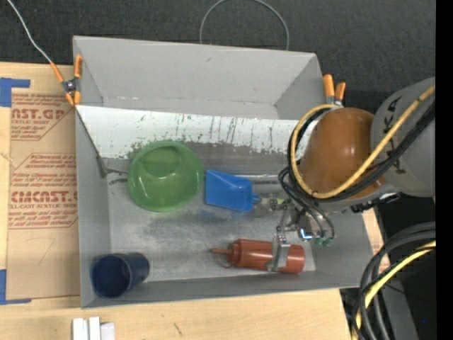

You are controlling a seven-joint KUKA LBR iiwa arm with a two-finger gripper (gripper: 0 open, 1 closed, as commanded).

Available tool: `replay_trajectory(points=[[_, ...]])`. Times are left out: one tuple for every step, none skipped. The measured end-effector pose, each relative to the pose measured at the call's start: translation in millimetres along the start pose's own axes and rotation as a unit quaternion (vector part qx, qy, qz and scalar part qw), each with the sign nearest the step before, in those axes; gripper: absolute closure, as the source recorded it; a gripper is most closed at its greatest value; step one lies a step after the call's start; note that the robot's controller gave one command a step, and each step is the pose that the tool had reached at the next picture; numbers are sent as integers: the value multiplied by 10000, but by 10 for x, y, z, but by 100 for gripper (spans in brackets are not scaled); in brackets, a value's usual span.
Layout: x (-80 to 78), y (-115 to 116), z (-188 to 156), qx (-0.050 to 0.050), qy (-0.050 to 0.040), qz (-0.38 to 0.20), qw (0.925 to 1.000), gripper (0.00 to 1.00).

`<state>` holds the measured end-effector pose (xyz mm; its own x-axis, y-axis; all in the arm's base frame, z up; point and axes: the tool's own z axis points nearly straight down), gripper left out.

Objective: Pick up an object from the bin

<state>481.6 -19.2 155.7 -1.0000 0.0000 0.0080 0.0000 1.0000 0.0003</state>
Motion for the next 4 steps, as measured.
replay_trajectory(points=[[-19,0,-40,2,-40,-2,10000,0],[-66,-331,854,3,-37,-39,10000,0],[13,-314,249,4,-49,-430,9991,0],[-81,-321,853,-2,-66,-39,10000,0]])
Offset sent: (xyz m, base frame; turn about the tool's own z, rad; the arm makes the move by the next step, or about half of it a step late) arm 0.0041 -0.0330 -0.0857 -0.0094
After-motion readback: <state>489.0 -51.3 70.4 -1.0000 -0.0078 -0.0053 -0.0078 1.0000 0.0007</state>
